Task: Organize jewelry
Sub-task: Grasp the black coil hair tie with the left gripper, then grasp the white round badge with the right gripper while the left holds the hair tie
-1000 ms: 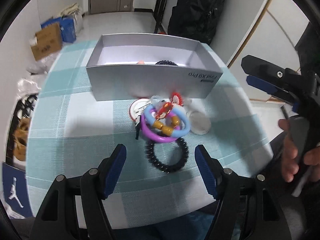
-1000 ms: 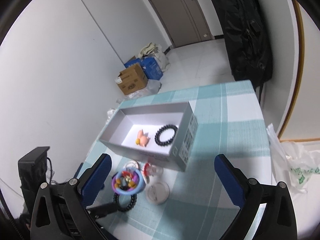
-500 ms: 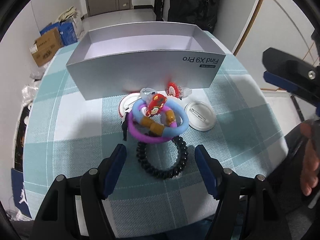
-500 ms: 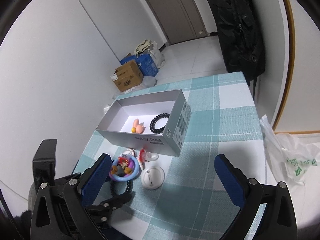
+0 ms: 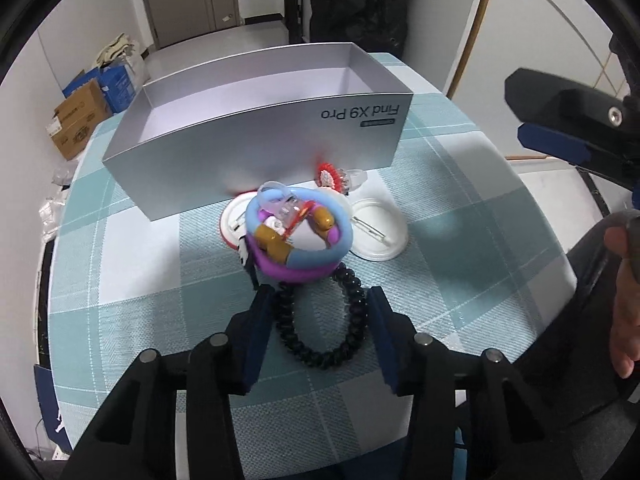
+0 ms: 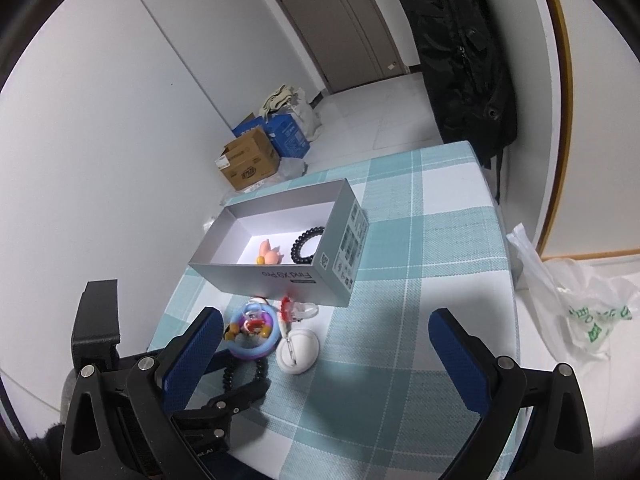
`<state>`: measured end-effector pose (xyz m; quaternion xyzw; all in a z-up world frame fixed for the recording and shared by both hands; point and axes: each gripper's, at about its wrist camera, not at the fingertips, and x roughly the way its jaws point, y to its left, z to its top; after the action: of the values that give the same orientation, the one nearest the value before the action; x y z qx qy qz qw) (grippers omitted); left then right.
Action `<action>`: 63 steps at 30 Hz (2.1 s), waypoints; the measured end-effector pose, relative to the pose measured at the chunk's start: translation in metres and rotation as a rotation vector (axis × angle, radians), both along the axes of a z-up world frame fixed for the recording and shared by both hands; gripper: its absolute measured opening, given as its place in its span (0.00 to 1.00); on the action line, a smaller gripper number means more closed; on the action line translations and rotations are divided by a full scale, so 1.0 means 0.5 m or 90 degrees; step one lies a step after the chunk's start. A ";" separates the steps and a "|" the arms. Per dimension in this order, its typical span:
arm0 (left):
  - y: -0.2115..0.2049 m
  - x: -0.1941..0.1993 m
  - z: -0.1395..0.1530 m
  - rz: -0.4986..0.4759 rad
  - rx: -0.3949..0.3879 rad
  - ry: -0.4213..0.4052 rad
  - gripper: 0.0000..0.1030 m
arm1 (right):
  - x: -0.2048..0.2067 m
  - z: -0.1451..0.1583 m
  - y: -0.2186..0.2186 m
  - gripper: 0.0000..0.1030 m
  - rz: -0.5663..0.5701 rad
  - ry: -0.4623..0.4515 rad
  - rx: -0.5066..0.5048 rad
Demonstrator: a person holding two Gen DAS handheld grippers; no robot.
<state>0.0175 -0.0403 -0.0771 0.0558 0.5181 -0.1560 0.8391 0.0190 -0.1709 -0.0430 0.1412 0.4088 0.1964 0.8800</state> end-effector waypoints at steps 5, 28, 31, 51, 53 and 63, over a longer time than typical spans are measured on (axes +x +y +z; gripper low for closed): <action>0.019 0.003 0.006 -0.004 -0.081 0.045 0.36 | -0.003 -0.004 0.002 1.00 0.000 0.007 -0.004; 0.137 -0.011 0.109 0.069 -0.233 -0.007 0.35 | -0.012 -0.070 0.114 0.89 0.108 0.037 -0.161; 0.165 -0.002 0.113 0.099 -0.245 -0.022 0.35 | -0.015 -0.083 0.142 0.81 0.133 0.029 -0.203; 0.200 0.020 0.100 0.126 -0.255 -0.035 0.35 | -0.026 -0.112 0.205 0.36 0.203 -0.018 -0.299; 0.198 0.019 0.099 0.123 -0.253 -0.034 0.35 | -0.026 -0.113 0.200 0.36 0.202 -0.011 -0.289; 0.189 0.018 0.098 0.122 -0.247 -0.031 0.35 | -0.021 -0.094 0.157 0.34 0.185 0.011 -0.246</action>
<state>0.0264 0.0544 -0.0280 -0.1527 0.4611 -0.1712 0.8572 0.0085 -0.0922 -0.0898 -0.0884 0.4625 0.2382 0.8494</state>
